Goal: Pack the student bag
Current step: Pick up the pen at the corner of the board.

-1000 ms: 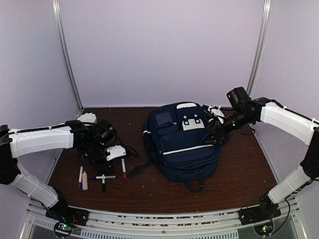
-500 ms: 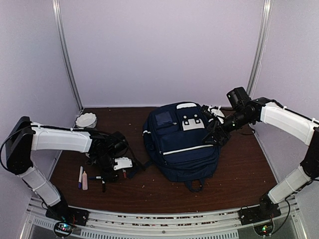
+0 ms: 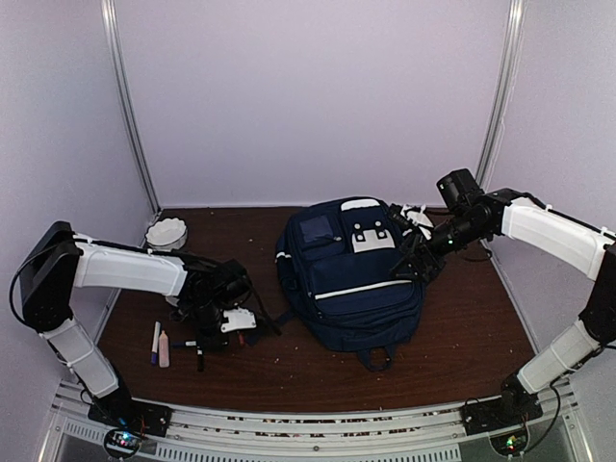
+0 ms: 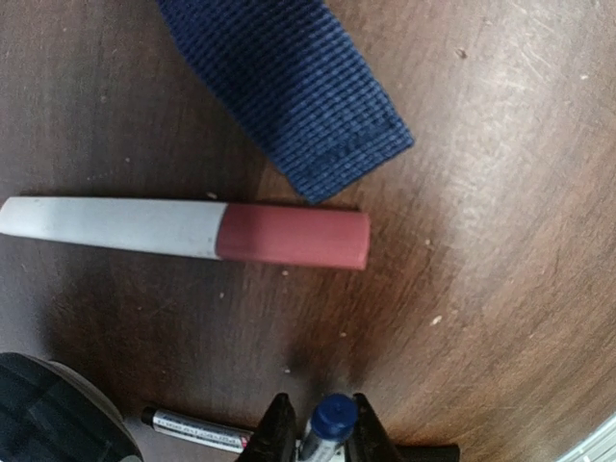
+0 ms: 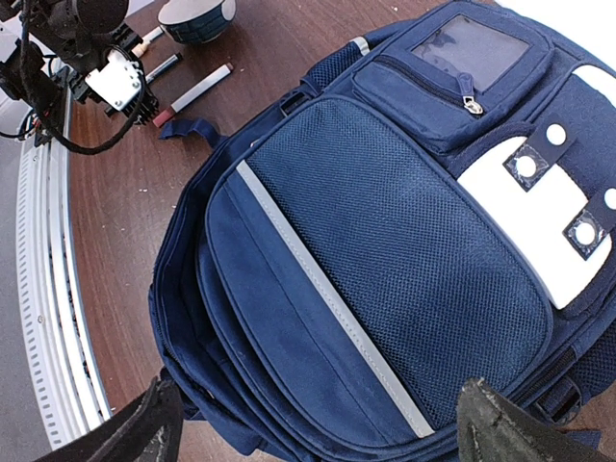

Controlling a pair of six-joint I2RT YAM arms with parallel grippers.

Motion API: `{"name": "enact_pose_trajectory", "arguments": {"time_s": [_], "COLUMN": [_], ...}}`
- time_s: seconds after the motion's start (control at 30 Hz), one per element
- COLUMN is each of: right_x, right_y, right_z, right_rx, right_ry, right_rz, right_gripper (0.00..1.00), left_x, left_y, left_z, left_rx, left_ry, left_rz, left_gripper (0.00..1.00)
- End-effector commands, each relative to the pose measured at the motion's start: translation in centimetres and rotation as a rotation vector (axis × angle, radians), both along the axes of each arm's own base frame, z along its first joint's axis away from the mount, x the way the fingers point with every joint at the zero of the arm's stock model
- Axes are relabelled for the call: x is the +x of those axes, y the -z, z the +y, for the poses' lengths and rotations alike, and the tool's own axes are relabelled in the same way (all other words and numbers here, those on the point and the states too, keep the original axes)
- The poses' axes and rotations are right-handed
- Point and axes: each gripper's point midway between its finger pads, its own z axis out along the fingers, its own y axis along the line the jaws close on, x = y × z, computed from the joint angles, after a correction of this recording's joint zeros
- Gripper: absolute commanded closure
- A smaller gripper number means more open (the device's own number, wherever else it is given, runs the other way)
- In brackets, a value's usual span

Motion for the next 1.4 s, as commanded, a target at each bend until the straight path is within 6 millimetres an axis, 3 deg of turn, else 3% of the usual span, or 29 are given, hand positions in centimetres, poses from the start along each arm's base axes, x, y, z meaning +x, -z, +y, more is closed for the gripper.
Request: {"name": "enact_pose_trajectory", "arguments": {"time_s": [0.0, 0.23, 0.33, 0.43, 0.53, 0.73, 0.83, 0.93, 1.03, 1.1, 1.2, 1.37], "right_x": [-0.4, -0.3, -0.4, -0.4, 0.4, 4.7, 5.8, 4.7, 3.4, 2.5, 1.7, 0.7], "right_y": [0.2, -0.3, -1.2, -3.2, -5.8, -12.1, -13.4, -13.3, -14.0, -14.8, -15.6, -15.1], "right_z": [0.3, 0.4, 0.4, 0.0, -0.9, -4.5, -5.5, -3.9, -2.3, -1.3, 0.1, 3.8], "right_rx": [0.008, 0.019, 0.029, 0.033, 0.02, 0.047, 0.156, 0.217, 0.284, 0.336, 0.378, 0.382], "right_ry": [-0.011, -0.004, -0.001, 0.004, 0.051, 0.344, 0.435, 0.323, 0.217, 0.153, 0.101, 0.032], "right_rz": [0.015, 0.007, 0.003, -0.019, -0.078, -0.274, -0.242, -0.158, -0.1, -0.105, -0.132, -0.117], "right_gripper": [0.0, 0.0, 0.0, 0.0, 0.0, 0.0, 0.0, 0.03, 0.17, 0.21, 0.25, 0.33], "left_x": [1.2, 1.7, 2.1, 2.9, 4.0, 6.4, 7.1, 7.9, 9.2, 10.1, 10.8, 10.8], "left_y": [-1.1, -3.0, -4.9, -8.6, -13.3, -23.4, -27.4, -30.7, -33.9, -35.5, -37.0, -38.4], "left_z": [-1.1, -1.1, -1.2, -1.9, -3.9, -11.4, -15.2, -18.2, -20.5, -21.5, -22.8, -24.2], "left_rx": [-0.026, -0.028, -0.027, -0.067, -0.195, -0.618, -0.823, -0.991, -1.172, -1.29, -1.451, -1.691], "left_ry": [0.002, -0.002, -0.015, -0.029, -0.027, 0.042, 0.088, 0.122, 0.106, 0.073, 0.044, 0.004], "left_rz": [-0.043, -0.071, -0.092, -0.138, -0.205, -0.338, -0.365, -0.391, -0.418, -0.422, -0.404, -0.309], "left_gripper": [0.84, 0.93, 0.95, 0.95, 0.95, 0.96, 0.96, 0.96, 0.96, 0.96, 0.96, 0.95]}}
